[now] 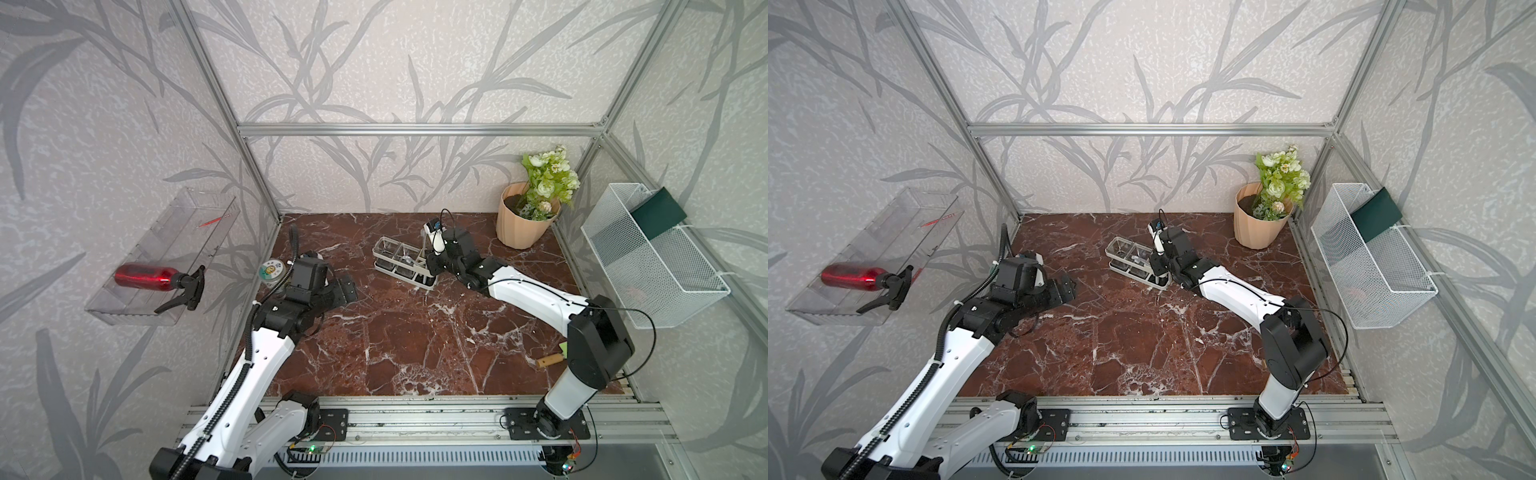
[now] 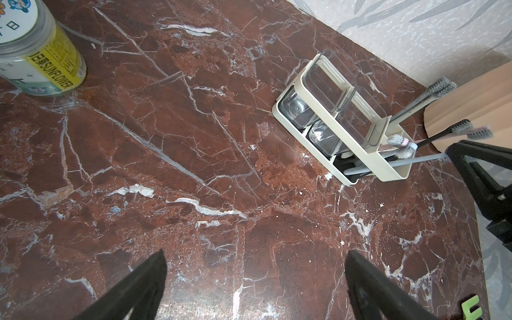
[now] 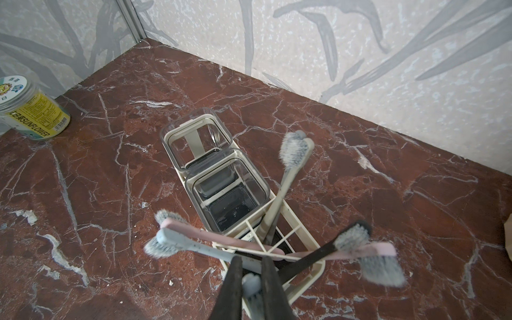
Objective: Place the toothbrush into the toothbrush holder
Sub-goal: Place the toothbrush in the toothbrush holder.
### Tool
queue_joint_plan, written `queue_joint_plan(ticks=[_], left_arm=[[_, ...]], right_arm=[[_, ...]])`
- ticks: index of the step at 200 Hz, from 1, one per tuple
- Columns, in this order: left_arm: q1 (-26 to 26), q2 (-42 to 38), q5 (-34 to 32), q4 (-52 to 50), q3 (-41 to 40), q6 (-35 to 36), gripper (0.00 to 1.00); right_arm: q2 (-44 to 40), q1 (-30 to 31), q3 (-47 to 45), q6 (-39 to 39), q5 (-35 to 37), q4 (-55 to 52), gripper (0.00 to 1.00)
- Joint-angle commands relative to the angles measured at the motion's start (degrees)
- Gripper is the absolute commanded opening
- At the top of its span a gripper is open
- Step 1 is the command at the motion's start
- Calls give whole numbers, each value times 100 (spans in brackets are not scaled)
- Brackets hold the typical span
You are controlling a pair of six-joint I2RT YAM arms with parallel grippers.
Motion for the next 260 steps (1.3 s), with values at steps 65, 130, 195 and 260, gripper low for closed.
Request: queue_joint_plan(ticks=[65, 130, 195, 260], left_arm=[[48, -64, 34, 55, -57, 29, 99], [56, -64, 26, 51, -53, 31, 99], [59, -79, -52, 37, -52, 19, 99], [70, -282, -440, 130, -171, -63, 99]], right_arm=[[-292, 34, -164, -27, 4, 79, 48], [-1041, 38, -48, -104, 110, -85, 61], [-2370, 25, -763, -255, 387, -20, 81], [-3603, -337, -1726, -8, 785, -313, 99]])
